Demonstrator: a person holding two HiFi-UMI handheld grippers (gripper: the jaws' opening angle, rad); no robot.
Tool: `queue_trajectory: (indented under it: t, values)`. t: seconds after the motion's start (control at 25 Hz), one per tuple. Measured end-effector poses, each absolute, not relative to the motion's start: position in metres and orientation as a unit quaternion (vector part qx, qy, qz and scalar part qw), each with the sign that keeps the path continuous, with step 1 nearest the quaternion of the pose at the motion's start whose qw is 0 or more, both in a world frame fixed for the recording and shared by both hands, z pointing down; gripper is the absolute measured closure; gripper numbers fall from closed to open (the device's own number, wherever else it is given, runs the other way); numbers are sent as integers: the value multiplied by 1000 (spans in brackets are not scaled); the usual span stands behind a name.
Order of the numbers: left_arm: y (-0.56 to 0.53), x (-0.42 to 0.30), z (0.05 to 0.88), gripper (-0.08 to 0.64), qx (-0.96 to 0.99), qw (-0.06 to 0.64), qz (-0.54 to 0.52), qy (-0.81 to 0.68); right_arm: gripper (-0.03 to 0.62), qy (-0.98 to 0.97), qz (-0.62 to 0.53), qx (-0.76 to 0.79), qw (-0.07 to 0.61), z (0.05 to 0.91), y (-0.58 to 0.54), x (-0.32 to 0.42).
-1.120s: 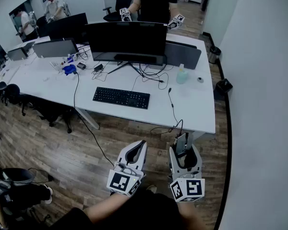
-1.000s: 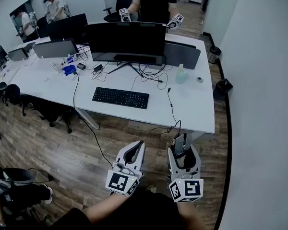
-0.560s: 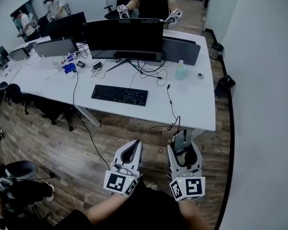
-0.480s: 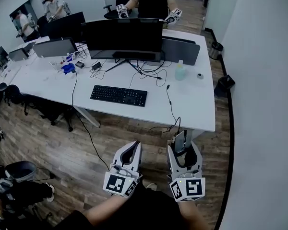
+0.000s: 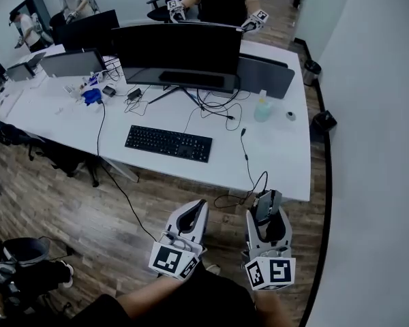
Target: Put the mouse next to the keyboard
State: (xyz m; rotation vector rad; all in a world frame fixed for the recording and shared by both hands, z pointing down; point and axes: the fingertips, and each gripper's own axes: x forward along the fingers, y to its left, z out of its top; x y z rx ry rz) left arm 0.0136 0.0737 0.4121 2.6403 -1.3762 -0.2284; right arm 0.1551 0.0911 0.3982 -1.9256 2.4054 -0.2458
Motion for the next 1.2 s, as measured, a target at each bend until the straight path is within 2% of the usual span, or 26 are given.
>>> queue_trajectory:
  t: [0.32,0.52,0.84,1.2]
  values:
    - [-4,26,414,546,900,70,-72,-424,288,764,-82,-639,-1,405,22,150]
    - [-45,24,418,546,907,91,-70,-404,288,754,-93,-650,-16,411,-14,146]
    - [-99,-2,430,546,911,128,-74,-385,288,737,-112,-666,-28,422,-61,120]
    - [-129,-33,440,546,920,134,-81,-360,288,708,-125,-693,-55,452,-82,101]
